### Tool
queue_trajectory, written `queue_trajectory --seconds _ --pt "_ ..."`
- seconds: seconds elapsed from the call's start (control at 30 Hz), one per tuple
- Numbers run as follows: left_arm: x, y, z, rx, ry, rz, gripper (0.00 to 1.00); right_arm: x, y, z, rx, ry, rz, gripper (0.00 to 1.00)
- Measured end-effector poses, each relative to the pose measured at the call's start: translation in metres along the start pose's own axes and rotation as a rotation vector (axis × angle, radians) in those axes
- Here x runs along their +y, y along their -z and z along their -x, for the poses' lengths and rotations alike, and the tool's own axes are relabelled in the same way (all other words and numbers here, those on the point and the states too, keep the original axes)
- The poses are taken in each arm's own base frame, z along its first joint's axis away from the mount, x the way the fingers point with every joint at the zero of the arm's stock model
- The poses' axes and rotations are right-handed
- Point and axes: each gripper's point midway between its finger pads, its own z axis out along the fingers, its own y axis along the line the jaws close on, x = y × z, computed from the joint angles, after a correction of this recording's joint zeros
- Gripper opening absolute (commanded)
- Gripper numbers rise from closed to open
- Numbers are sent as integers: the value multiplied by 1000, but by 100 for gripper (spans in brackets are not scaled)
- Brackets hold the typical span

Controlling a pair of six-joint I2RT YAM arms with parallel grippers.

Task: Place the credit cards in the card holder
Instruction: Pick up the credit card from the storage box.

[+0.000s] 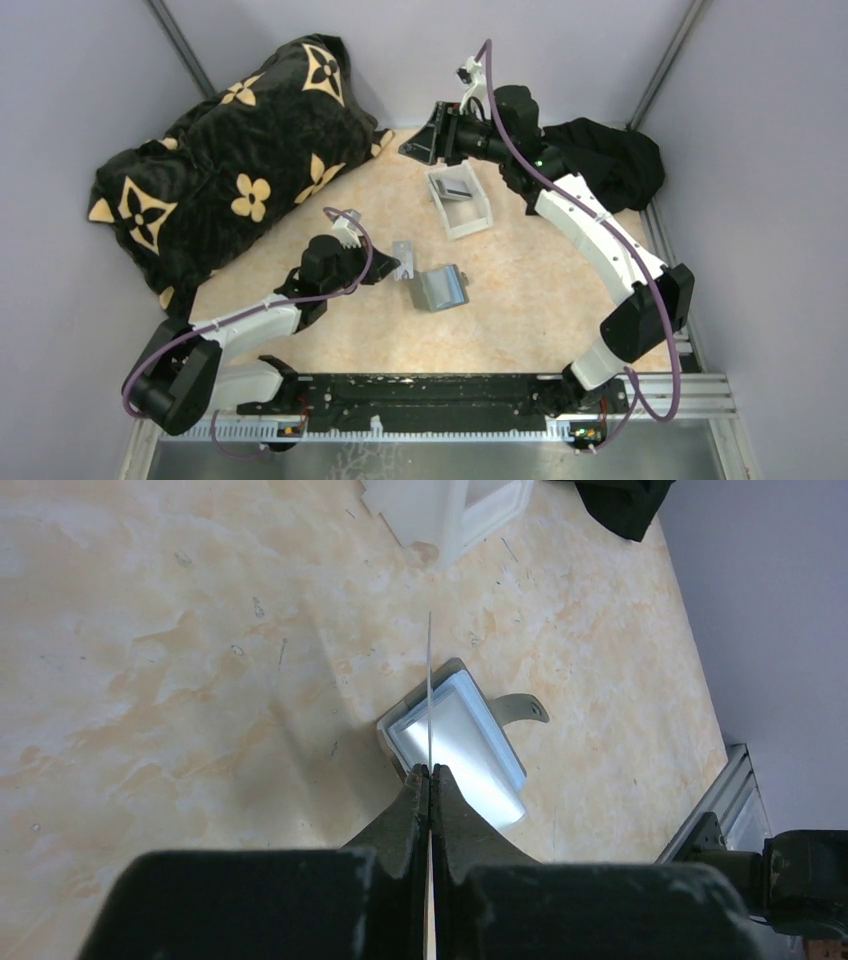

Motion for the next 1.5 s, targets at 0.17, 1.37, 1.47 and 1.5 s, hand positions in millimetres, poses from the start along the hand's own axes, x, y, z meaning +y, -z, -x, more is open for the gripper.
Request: queue_trajectory --seconds 0.17,1.37,1.47,1.5 --pt "2 1 1 -6 1 15 0 16 1 12 -13 20 43 59" --pt "-11 4 19 -63 18 -15 0 -20 4 -61 87 -27 13 58" --pt "-17 4 24 -82 31 -37 0 -28 8 -81 98 -51 13 57" --pt "-19 4 26 -88 35 -46 0 -31 9 -87 100 -59 14 57"
